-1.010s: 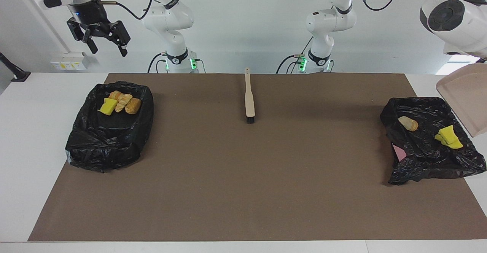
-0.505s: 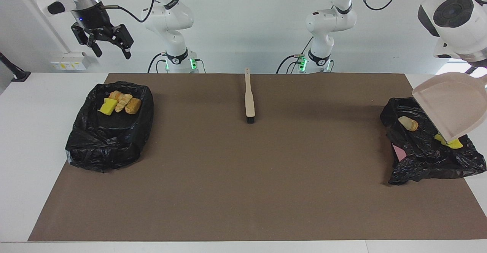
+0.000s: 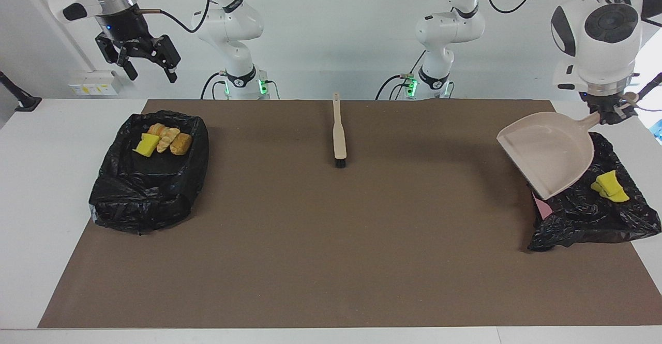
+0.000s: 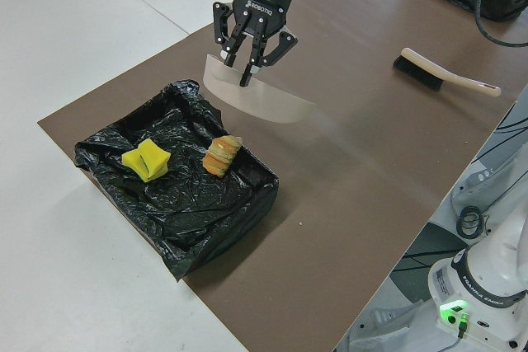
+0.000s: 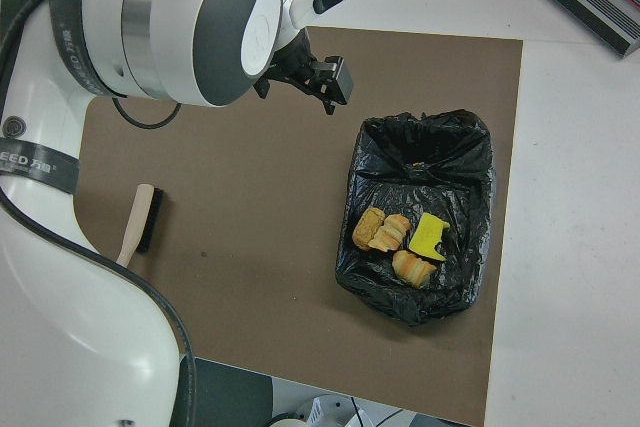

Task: Sweep and dump trash in bin
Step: 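Bring the empty dustpan with the left gripper back beside the brush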

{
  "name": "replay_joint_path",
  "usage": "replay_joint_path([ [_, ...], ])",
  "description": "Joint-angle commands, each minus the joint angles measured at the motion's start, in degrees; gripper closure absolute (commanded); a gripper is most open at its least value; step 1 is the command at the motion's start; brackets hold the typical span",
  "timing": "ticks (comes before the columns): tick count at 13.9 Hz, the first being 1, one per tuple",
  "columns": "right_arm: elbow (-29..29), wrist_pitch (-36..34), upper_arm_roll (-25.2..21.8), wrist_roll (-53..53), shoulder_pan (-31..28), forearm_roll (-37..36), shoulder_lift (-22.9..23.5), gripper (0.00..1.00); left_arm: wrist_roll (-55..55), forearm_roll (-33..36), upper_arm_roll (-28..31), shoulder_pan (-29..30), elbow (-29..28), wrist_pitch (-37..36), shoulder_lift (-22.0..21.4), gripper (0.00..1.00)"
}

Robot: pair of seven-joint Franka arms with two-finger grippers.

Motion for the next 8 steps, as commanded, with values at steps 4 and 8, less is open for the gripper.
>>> replay_joint_path([
  [4,-1.1,0.8,1.4,-0.9,-1.6,1.3,-0.6,0.0,-22.6,-11.6,0.6,-10.9,-8.8,-0.7,-4.2,1.0],
  [8,0.3,0.8,1.5,-0.9,-1.6,0.6,0.4,0.0,-41.0,-18.7,0.6,-20.0,-9.1,-0.4,-3.2,1.0],
])
